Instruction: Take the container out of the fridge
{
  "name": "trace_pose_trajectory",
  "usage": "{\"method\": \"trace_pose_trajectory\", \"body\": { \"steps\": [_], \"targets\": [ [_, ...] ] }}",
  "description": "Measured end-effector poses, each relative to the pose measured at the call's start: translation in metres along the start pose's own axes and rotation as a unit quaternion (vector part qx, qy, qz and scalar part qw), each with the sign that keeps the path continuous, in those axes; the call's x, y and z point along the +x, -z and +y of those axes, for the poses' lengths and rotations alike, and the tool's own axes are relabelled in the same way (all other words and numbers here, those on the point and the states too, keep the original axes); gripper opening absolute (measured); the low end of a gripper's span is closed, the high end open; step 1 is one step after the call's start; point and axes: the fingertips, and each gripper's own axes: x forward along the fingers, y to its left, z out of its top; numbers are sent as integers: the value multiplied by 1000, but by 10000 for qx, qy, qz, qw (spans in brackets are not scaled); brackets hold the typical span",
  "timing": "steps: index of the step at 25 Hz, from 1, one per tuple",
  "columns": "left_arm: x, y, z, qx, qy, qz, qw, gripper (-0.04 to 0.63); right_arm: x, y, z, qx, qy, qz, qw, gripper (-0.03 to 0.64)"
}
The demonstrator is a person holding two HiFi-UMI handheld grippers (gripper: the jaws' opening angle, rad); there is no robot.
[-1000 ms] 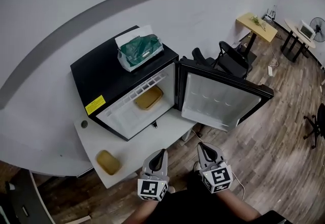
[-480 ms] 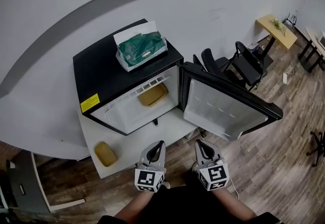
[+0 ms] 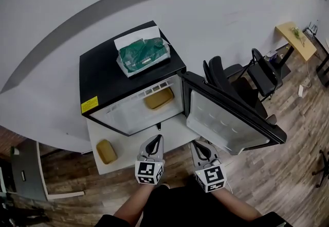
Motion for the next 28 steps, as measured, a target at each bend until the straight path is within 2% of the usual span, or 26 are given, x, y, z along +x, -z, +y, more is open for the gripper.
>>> {"method": "trace_pose_trajectory", "body": {
  "steps": [9, 16, 22, 28],
  "targets": [
    [59, 23, 23, 688, -368, 522, 9956, 18, 1, 7, -14, 81, -512, -9, 9987, -2],
    [112, 48, 48, 1347, -244, 1129, 9841, 18, 6, 13, -6, -33, -647, 24, 9979, -2],
    [142, 62, 69, 1568, -84, 1474, 9765, 18, 16, 10, -11, 49, -448, 96, 9989, -2],
    [166, 88, 77, 1570, 148, 1792, 9711, 20, 34, 17, -23, 117, -266, 239, 9993, -2]
  ]
}}
